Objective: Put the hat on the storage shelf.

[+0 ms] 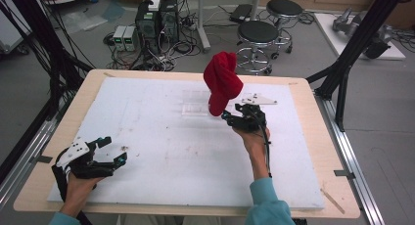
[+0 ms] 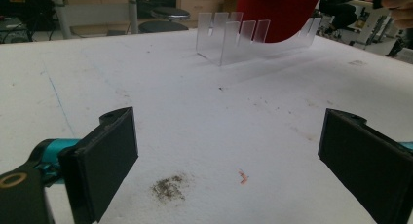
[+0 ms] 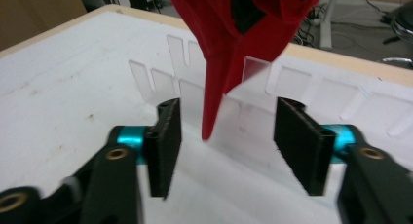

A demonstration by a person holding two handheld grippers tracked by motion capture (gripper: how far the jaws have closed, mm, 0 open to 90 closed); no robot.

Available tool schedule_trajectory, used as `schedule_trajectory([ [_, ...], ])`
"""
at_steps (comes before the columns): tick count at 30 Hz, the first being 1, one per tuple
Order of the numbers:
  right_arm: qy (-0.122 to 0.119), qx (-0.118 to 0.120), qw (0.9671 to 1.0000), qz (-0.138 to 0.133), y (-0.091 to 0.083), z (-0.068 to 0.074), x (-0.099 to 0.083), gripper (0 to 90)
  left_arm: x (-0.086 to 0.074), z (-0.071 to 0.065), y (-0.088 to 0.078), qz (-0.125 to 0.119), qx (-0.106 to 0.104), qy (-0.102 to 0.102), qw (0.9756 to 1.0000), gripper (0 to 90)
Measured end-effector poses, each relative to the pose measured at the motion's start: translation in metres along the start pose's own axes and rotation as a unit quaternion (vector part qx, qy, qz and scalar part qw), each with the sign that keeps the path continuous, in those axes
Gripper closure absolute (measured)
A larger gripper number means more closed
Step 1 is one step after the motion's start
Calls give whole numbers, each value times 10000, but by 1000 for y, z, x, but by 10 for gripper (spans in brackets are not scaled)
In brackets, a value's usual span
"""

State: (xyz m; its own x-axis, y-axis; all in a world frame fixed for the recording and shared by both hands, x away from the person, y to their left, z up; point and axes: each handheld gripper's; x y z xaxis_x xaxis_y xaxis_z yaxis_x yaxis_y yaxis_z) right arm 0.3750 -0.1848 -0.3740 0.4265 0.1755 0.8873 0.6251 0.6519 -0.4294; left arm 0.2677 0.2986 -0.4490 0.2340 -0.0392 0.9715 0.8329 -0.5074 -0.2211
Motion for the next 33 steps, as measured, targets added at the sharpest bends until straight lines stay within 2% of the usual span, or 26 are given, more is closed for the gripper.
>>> schedule_trajectory([
  [3, -75, -98, 9997, -230, -23, 6, 2, 344, 0, 0, -1, -46, -11, 2, 10000, 77],
  [7, -117, -213, 9989, -412, -46, 15, 4, 292, -1, -1, -2, -91, 11, 36, 10000, 80],
  [11, -164, -262, 9971, -699, -71, 24, 2, 267, -1, -1, -3, -126, 34, 93, 9999, 80],
  [15, -238, -280, 9960, -819, -93, 29, -13, 245, -2, -1, -4, -172, 68, 69, 9998, 80],
  [19, -283, -217, 9947, -961, -113, 28, -42, 242, -2, -2, -4, -221, 77, 122, 9997, 85],
  [25, -255, -319, 9923, -1165, -124, 24, -79, 213, -4, -5, -9, -455, 89, 249, 9986, 91],
  [27, -319, -299, 9908, -1282, -125, 24, -89, 193, -4, -6, -9, -479, 93, 287, 9984, 91],
  [30, -567, -247, 9876, -1444, -122, 27, -106, 166, -5, -7, -10, -502, 89, 347, 9981, 91],
  [33, -717, -274, 9844, -1582, -117, 28, -120, 131, -5, -8, -11, -560, 88, 400, 9976, 92],
])
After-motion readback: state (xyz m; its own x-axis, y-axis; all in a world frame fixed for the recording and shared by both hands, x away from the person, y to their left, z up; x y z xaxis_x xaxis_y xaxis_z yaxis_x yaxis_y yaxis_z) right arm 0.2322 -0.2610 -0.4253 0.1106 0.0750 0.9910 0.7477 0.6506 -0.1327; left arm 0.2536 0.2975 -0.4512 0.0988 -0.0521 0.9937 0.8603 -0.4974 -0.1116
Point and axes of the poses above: each handheld gripper's, and its own axes: y roughly forward along the jaws, x roughly out of its top, z roughly to its left, and after that the axes turned 10 degrees about x, right-handed
